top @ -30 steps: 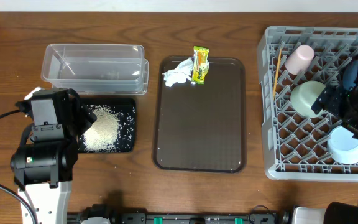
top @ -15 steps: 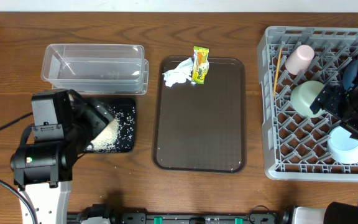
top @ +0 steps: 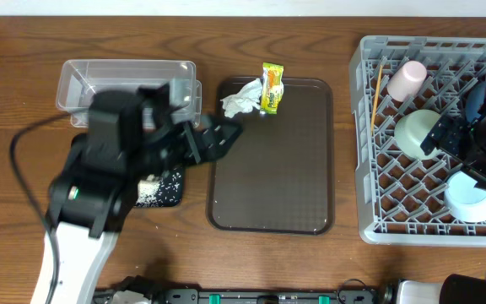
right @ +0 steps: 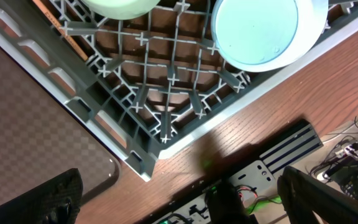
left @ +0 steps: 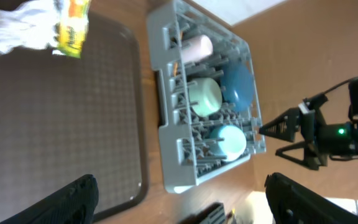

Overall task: Sort waste into correct bins and load items into the dishwasher rack
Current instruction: 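Reach the left gripper over to the Pandan wrapper on the tray, then grasp the yellow-green Pandan wrapper with the left gripper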

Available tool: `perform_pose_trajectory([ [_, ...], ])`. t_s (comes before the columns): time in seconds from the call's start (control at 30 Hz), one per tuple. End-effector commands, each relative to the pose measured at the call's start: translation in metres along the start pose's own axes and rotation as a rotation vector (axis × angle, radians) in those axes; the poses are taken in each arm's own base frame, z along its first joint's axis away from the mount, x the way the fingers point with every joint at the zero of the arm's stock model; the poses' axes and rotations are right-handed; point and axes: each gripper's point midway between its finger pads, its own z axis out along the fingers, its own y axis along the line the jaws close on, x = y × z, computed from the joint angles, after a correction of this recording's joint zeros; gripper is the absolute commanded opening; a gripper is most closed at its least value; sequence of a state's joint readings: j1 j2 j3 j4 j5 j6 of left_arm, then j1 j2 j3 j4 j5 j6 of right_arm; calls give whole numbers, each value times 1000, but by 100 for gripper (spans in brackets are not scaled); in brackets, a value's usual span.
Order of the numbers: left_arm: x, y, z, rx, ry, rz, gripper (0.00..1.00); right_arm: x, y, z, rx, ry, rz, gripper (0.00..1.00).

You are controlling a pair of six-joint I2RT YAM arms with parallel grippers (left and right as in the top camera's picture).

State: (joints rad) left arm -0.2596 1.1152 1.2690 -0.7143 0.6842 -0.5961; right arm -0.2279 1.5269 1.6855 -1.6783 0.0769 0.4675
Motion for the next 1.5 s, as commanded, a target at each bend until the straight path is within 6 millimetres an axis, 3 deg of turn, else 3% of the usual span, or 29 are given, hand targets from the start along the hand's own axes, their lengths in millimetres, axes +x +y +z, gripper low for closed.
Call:
perform_pose_trajectory([
  [0.0, -21, -13, 21, -63, 28, 108, 88, 0, -2, -2, -7, -8, 26, 99],
  [0.2, -61, 23, 73, -480, 57, 321, 88, 0, -2, -2, -7, -8, 26, 99],
  [0.3, -72, 32, 115, -522, 72, 458, 88, 0, -2, -2, -7, -8, 26, 99],
  [0.47, -91, 63, 181, -558, 33, 491, 88, 0, -2, -2, -7, -8, 26, 99],
  [0.8, -91, 131, 286, -556, 50, 558, 88, 0, -2, -2, -7, -8, 26, 99],
  [0.97, -82, 161, 311, -582, 81, 598, 88, 0, -2, -2, -7, -8, 26, 99],
  [1.2, -76, 197, 324, -672, 91, 597, 88, 0, -2, -2, -7, -8, 26, 99],
  [1.47, -62, 207, 334, -673, 131, 597, 89, 0, -2, -2, -7, -8, 26, 99],
])
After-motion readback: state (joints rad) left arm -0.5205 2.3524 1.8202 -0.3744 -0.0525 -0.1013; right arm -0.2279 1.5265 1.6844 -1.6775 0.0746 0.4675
